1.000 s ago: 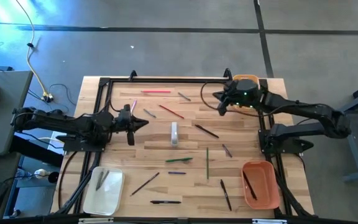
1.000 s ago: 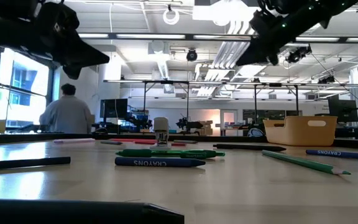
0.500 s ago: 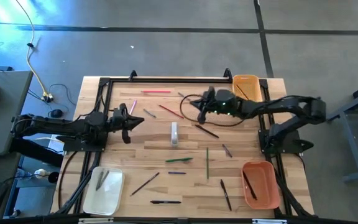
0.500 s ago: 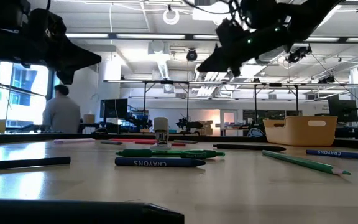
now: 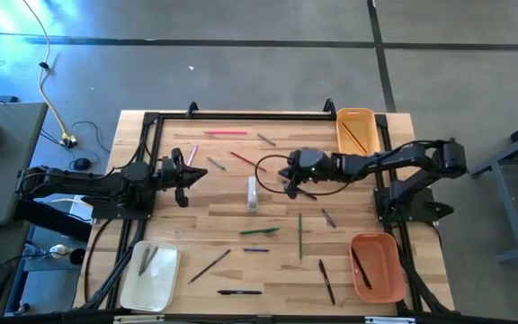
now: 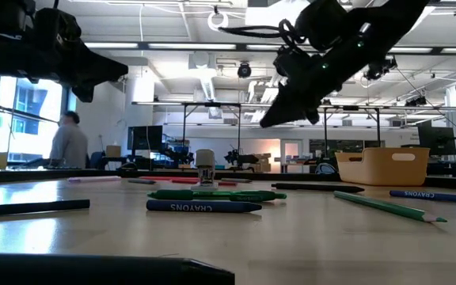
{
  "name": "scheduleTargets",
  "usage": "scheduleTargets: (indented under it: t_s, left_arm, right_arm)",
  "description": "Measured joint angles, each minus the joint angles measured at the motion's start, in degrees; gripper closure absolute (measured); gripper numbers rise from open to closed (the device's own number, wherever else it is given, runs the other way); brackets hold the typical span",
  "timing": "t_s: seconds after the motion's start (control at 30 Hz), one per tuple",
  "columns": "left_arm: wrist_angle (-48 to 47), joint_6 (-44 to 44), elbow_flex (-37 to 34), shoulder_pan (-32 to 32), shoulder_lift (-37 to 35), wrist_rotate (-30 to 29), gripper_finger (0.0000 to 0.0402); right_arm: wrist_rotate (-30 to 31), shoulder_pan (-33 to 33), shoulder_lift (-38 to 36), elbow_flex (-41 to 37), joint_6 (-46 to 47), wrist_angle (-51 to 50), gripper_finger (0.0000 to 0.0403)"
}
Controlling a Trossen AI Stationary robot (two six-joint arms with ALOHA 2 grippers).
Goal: Sort crayons/erasers/pens/pencils in bins
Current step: Put the black pen into the orange bin
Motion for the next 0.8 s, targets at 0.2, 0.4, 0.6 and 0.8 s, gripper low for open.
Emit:
scheduleTargets:
  t_s: [0.2, 0.4, 0.6, 0.8]
  left_arm:
    - [0.0, -0.01, 0.0, -0.07, 0.02, 0.0, 0.0402]
    - [0.0, -0.01, 0.0, -0.07, 0.02, 0.0, 0.0401]
    - [0.0, 0.0, 0.0, -0.07, 0.02, 0.02, 0.0401]
    - [0.0, 0.0, 0.02, -0.07, 0.02, 0.02, 0.0401]
  right_arm:
    - [1.13, 4.7, -0.56, 0.0, 7.77, -12.44, 0.0347]
    - [5.18, 7.71, -0.56, 0.0, 13.94, -23.21, 0.0274]
    - [5.81, 6.55, -0.51, 0.0, 14.3, -27.24, 0.0254]
    - [3.58, 4.67, 2.37, 0.0, 11.57, -27.28, 0.0273]
